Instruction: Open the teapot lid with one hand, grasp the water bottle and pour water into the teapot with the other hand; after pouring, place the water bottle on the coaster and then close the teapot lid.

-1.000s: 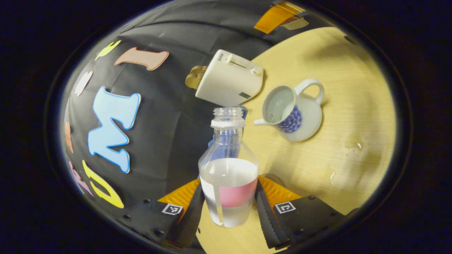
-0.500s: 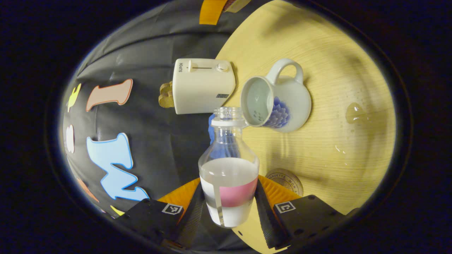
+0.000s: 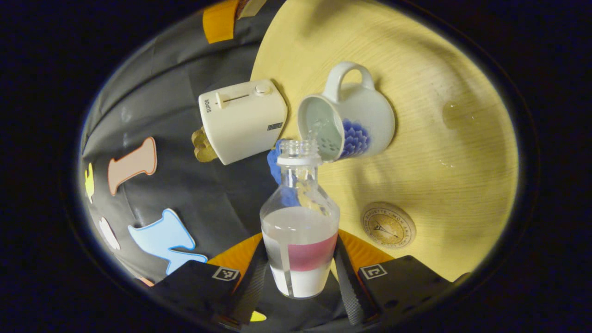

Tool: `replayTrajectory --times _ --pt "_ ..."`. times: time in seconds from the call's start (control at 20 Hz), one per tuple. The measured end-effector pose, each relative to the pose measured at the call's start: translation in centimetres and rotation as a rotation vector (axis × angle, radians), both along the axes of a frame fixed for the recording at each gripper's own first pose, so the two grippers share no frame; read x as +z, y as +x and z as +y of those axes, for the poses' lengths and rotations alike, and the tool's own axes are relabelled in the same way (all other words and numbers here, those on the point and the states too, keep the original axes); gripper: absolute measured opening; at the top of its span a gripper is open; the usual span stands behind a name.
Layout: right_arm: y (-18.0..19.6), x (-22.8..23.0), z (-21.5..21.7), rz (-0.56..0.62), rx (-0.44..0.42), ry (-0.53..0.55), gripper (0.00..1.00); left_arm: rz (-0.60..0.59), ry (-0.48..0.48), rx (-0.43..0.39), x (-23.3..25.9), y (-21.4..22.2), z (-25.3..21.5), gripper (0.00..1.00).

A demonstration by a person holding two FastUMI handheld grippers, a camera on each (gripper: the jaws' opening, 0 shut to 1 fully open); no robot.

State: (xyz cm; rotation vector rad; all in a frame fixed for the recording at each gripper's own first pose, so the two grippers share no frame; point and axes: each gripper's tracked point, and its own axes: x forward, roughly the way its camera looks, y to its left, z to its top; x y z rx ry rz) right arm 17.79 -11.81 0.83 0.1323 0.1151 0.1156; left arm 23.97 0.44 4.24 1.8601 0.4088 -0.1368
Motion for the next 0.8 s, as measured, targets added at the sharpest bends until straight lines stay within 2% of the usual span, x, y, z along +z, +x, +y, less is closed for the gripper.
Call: replayTrajectory --times 0.8 --pt "-0.4 0.9 -0.7 -0.020 -0.009 0.016 0.10 0.006 0.301 -0.022 3.9 0.3 -1.8 0.85"
